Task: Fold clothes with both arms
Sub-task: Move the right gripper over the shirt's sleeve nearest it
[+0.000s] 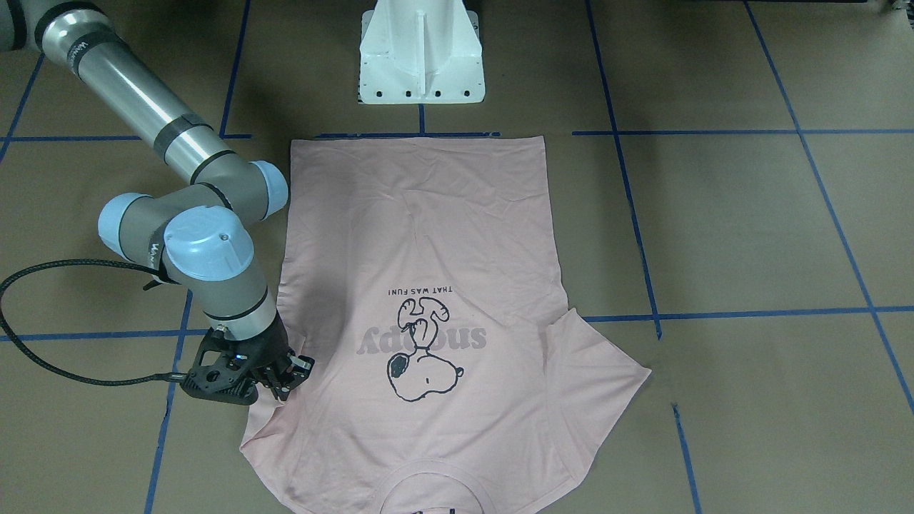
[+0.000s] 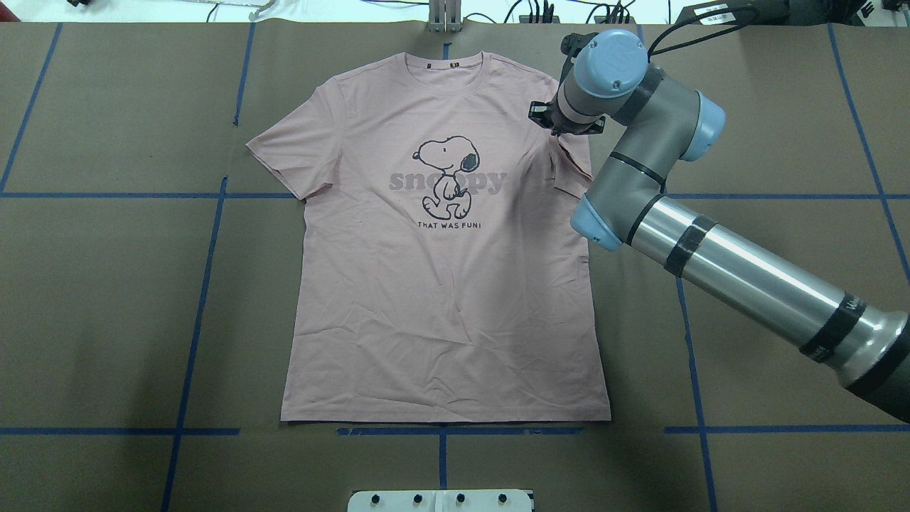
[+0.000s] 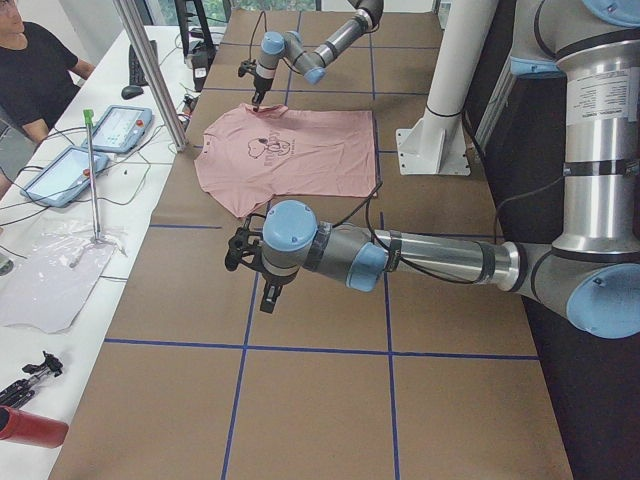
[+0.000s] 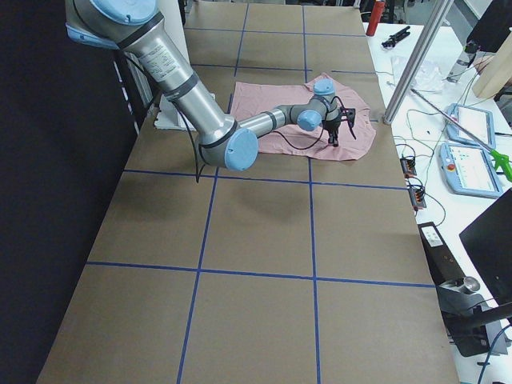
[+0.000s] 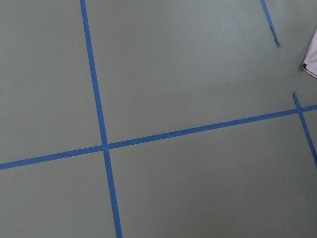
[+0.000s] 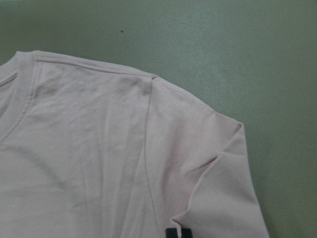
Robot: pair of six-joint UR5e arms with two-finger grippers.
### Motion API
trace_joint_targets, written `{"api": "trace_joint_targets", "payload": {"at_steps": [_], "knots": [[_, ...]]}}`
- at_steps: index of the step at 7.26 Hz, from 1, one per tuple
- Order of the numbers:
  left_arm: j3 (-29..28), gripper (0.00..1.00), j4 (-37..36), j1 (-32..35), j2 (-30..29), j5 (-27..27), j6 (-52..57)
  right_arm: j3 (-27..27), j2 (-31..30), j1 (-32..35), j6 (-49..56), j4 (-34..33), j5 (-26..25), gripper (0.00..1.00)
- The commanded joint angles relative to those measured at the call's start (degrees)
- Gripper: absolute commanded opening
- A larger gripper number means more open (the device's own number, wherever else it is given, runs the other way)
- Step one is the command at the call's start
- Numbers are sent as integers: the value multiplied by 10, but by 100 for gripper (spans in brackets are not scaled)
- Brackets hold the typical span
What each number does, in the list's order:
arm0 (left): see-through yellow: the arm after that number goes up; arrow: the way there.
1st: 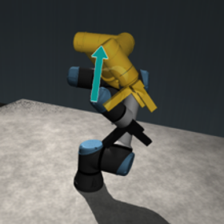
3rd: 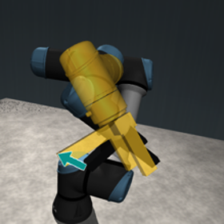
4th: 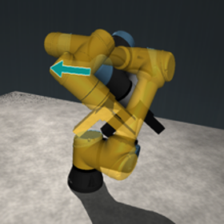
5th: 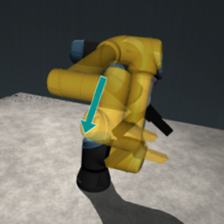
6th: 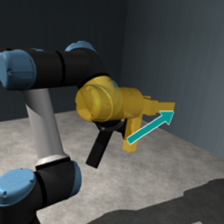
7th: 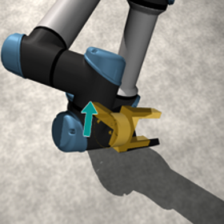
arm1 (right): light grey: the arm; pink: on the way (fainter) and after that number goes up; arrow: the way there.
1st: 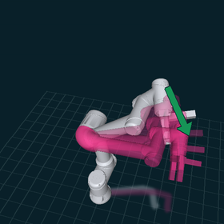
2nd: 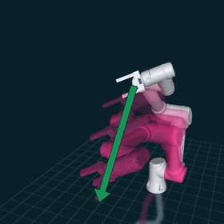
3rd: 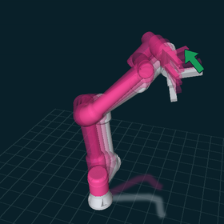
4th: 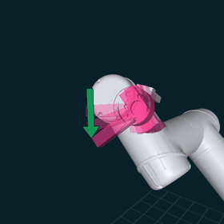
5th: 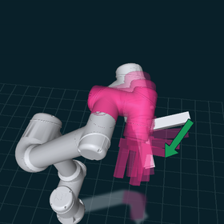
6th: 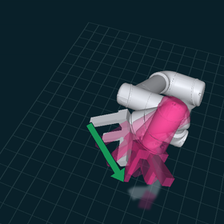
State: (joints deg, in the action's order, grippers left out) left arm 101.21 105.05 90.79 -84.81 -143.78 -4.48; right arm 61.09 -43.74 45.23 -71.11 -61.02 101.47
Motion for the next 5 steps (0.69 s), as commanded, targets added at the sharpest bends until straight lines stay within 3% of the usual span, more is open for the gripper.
{"api": "trace_joint_targets", "payload": {"at_steps": [1, 2, 3, 4, 5], "knots": [[0, 100, 1, 0, 0, -1, 0, -31, 28, -13, -2, -1, -26, 0], [0, 100, 1, -1, -1, -4, 2, -33, 28, -14, -1, 0, -28, 57], [0, 100, 10, -3, -3, -5, -15, -32, 30, -14, 6, -1, -28, 100], [0, 100, 44, -28, -10, -4, -78, -28, 29, -13, 21, -1, -27, 100], [-6, 100, 115, -71, -22, 1, -166, 11, 17, -6, 30, -3, -22, 100]]}}
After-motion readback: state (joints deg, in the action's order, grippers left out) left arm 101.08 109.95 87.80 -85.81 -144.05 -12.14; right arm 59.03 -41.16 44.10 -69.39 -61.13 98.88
